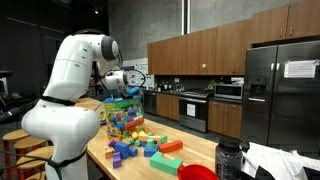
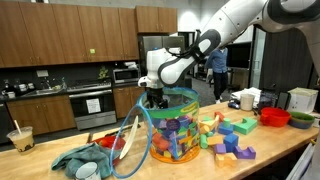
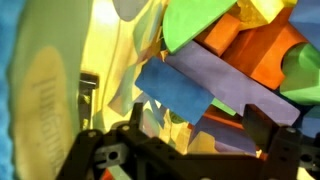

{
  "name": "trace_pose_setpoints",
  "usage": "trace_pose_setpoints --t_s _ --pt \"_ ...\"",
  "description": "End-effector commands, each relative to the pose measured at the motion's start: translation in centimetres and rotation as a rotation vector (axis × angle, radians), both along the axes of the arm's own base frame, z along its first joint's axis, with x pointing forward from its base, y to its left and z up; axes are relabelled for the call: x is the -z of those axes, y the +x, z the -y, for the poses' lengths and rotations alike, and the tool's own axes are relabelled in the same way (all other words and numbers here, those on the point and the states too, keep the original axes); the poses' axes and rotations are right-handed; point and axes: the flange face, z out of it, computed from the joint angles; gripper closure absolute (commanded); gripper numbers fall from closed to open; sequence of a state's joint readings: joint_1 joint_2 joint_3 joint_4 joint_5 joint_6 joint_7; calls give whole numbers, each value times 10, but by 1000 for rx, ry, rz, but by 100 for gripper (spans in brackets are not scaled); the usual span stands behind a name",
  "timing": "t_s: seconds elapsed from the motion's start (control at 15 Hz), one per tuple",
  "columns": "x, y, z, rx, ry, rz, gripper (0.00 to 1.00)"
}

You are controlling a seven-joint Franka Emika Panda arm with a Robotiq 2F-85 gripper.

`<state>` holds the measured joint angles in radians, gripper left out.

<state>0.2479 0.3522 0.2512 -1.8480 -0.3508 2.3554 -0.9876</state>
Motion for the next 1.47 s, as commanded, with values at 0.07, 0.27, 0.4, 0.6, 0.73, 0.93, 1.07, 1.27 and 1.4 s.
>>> trace_pose_setpoints --t_s 0.07,0.27,0.4,0.6,0.73,0.93,1.07,1.27,1.4 --pt "13 -7 6 -6 -50 25 0" --pt "25 -13 6 3 -62 16 0" --pt "31 -15 5 16 -57 15 0" --pt "33 -12 2 37 -37 24 0" --pt "33 -11 1 42 -33 29 0" --pt "30 -8 1 45 -22 43 0" --pt "23 -4 1 46 -9 65 0" --pt "8 5 -3 21 55 122 0" --pt "7 7 -3 -7 71 144 0"
